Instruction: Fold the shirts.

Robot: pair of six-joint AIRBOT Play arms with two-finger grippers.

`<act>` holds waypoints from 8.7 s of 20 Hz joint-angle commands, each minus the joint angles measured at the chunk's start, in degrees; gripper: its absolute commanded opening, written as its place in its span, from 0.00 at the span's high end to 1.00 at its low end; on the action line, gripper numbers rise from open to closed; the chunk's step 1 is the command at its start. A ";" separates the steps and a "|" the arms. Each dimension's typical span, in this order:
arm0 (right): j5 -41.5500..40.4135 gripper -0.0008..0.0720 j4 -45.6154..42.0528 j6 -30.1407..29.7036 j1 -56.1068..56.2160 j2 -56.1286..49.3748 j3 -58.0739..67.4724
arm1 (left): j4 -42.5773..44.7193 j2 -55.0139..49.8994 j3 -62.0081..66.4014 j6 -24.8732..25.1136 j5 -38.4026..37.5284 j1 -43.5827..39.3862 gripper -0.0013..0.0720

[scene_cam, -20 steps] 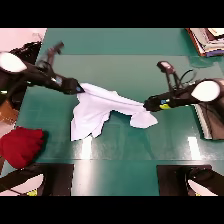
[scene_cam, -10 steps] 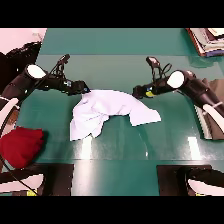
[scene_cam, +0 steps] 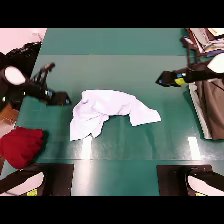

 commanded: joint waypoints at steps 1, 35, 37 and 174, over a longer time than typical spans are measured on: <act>-0.02 0.43 0.39 -2.01 -4.85 6.99 -6.36 | -1.62 8.17 -16.11 -0.48 -1.77 1.46 0.24; 10.40 0.43 6.62 -12.63 -8.44 -17.22 -11.72 | 4.39 10.34 -4.79 -2.62 1.51 1.46 0.95; 8.07 0.43 8.09 -12.74 -7.08 -19.54 -11.67 | 4.37 10.34 -4.79 -2.69 1.38 1.46 0.95; 12.85 0.56 -5.31 -9.20 -21.46 -9.79 1.01 | 6.84 -8.09 0.13 -3.41 2.12 6.34 0.15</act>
